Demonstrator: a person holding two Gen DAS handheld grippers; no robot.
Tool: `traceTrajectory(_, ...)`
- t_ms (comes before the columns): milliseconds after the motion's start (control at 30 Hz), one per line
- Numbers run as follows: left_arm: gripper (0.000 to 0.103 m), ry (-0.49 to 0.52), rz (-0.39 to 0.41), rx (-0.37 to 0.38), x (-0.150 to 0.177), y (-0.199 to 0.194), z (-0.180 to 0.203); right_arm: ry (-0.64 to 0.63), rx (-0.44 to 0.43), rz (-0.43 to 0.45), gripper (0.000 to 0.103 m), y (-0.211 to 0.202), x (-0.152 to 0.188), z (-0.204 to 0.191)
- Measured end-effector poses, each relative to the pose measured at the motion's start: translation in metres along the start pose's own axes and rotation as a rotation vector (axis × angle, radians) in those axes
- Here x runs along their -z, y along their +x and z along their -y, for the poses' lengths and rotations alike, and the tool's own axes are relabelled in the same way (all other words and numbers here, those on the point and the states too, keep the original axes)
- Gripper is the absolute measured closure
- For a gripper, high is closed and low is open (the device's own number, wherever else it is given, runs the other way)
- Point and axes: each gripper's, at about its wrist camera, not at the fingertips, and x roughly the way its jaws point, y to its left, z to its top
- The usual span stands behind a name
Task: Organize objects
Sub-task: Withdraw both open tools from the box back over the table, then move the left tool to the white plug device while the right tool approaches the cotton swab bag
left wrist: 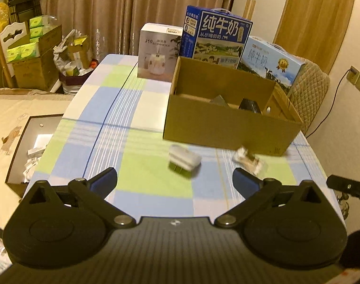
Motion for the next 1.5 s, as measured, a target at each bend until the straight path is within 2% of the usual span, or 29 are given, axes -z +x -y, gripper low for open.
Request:
traceTrajectory(300, 0.001, 0.033, -0.006, -0.019, 0.019, -0.024, 0.001, -0.014, -0.008, 0.015, 0.035, -0.018, 0.005, -0.005)
traceTrajectory(800, 0.001, 0.056, -0.019, 0.005, 0.03, -0.03, 0.013, -0.013, -0.002, 0.01, 0.035, -0.027, 0.011, -0.005)
traceTrajectory(1167, 0.001, 0.062, -0.031, 0.019, 0.031, -0.025, 0.013, -0.022, 0.008, -0.012, 0.035, -0.017, 0.014, -0.003)
traceTrajectory(1500, 0.001, 0.096, -0.052, 0.034, 0.021, 0.002, 0.011, -0.05, 0.023, -0.042, 0.035, 0.013, 0.009, 0.006)
